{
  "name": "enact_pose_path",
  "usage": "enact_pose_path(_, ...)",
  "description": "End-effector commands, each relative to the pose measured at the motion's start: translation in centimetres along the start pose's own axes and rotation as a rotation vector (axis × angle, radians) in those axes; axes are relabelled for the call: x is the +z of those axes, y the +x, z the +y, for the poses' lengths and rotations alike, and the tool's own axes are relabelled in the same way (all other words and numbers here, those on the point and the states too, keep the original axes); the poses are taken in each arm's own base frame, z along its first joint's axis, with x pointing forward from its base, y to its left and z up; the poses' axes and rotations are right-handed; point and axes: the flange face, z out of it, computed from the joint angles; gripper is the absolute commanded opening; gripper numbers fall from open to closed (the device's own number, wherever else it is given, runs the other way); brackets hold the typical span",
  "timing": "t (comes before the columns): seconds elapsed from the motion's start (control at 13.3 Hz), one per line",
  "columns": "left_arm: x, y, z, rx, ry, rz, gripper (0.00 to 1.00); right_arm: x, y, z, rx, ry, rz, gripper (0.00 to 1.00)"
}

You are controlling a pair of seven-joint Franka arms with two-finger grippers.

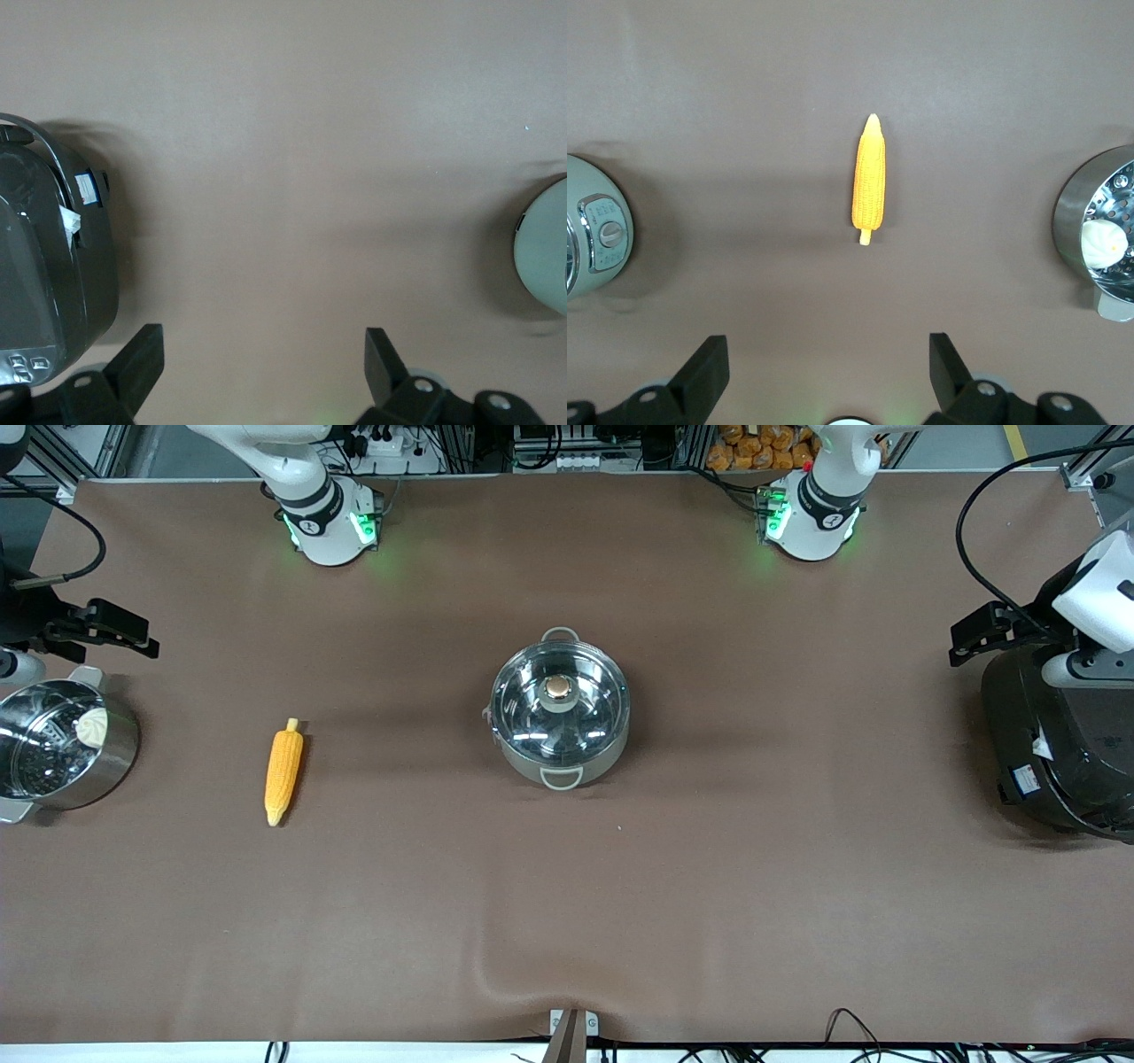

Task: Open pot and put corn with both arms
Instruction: 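Move the left gripper toward the pot lid while the right gripper waits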

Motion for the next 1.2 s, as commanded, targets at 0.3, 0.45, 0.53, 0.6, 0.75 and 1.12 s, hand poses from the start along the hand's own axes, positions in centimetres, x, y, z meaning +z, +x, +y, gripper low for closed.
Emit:
enact_pose_path(0.3, -0.2, -0.3, -0.3, 0.02, -0.005, -0.015, 1.0, -0.4, -0.1, -0.2, 0.014, 0.006, 0.003, 1.0)
enact_pose_path(0.45, 0.7, -0.1, 0.3, 0.031, -0.004, -0.039, 1.0, -0.4, -0.1, -0.2, 0.012, 0.006, 0.003, 1.0)
enact_pose_path(0.53, 0.8, 0.0, 0.8, 0.034, 0.019, -0.041, 1.0, -0.4, -0.1, -0.2, 0.012, 0.006, 0.003, 1.0)
enact_pose_path(0.6, 1.4, 0.2, 1.7, 0.041, 0.027, -0.049, 1.0, -0.4, -0.1, -0.2, 0.012, 0.006, 0.003, 1.0)
enact_pose_path(0.75, 2.6, 0.8, 4.7, 0.042, 0.004, -0.069, 1.0, -0.3, 0.0, -0.2, 0.012, 0.006, 0.003, 1.0)
enact_pose_path(1.12, 4.6, -0.1, 14.1, -0.042, -0.016, -0.114, 1.0, 1.5, 1.3, 0.1, 0.019, 0.007, -0.012, 1.0)
